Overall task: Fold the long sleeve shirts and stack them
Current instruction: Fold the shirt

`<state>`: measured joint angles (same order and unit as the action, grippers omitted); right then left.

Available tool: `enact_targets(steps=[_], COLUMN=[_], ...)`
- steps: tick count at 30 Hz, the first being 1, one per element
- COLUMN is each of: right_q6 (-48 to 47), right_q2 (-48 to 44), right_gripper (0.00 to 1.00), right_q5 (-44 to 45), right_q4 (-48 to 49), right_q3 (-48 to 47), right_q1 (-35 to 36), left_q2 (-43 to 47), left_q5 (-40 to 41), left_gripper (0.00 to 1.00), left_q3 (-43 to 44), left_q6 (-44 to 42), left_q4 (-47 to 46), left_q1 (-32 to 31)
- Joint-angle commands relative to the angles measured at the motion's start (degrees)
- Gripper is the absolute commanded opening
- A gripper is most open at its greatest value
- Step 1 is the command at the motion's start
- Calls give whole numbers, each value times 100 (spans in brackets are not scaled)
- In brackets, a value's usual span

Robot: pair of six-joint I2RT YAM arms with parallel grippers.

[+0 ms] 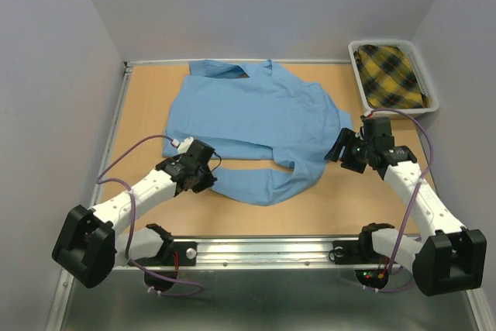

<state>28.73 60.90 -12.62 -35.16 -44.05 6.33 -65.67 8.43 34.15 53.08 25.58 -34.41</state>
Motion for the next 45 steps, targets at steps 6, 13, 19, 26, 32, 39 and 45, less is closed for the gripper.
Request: enact_targets(steps=[6, 13, 19, 26, 32, 39, 45], right_q6=[-69, 18, -43, -148, -201, -219, -201], right_q2=[-193, -202, -114, -201, -272, -281, -289], right_gripper=[69, 69, 69, 70, 70, 70, 70], right_q5=[-65, 49, 32, -144, -232, -276, -285], right_q4=[220, 246, 290, 246, 229, 202, 202], right_q3=[90, 257, 371, 371, 441, 371, 397], right_q1=[-26, -26, -18, -26, -26, -26, -18], left_q2=[20, -788, -1588, -2084, -1010, -912, -1545], left_q5=[106, 414, 415, 344, 160, 283, 186], left_gripper=[0, 0, 0, 23, 73, 77, 72], left_q3=[1197, 2253, 3184, 3644, 1983, 1305, 1357], left_q6=[-60, -465, -764, -1221, -1300, -1572, -1836], left_q4=[-97, -299, -484, 8, 34, 518, 351], left_q1=[5, 180, 479, 629, 629, 620, 515])
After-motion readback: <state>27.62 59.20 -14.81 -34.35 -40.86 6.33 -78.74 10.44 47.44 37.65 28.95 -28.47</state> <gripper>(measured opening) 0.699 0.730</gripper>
